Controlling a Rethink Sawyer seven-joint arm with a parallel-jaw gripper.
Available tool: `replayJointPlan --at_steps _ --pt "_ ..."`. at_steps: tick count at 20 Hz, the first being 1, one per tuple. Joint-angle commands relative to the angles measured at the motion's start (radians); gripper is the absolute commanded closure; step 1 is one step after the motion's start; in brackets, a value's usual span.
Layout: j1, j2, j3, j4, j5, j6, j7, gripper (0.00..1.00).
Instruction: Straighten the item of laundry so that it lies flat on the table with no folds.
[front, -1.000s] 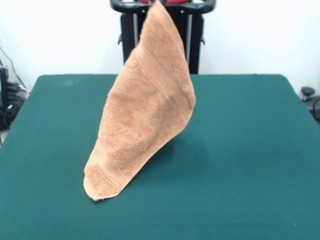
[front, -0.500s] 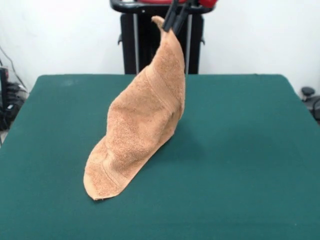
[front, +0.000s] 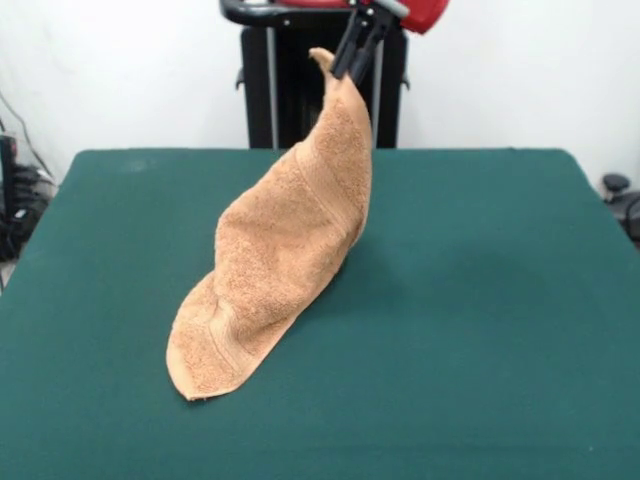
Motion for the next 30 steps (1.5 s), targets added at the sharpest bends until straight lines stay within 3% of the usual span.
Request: replayJointPlan --at_steps 1,8,16,22,27,30 --pt "0.04 -0.045 0.022 0.11 0.13 0.028 0.276 1.0" --pt "0.044 -0.218 0.008 0.091 0.17 0.257 0.151 1.0" --pt "0.022 -0.287 0.027 0.091 0.175 0.324 0.118 1.0" --pt "-0.029 -0.216 0.065 0.141 0.154 0.169 0.159 1.0" --pt "-0.027 -0.262 0.058 0.151 0.154 0.225 0.138 1.0" --pt "-0.034 -0.244 0.059 0.163 0.145 0.18 0.152 1.0"
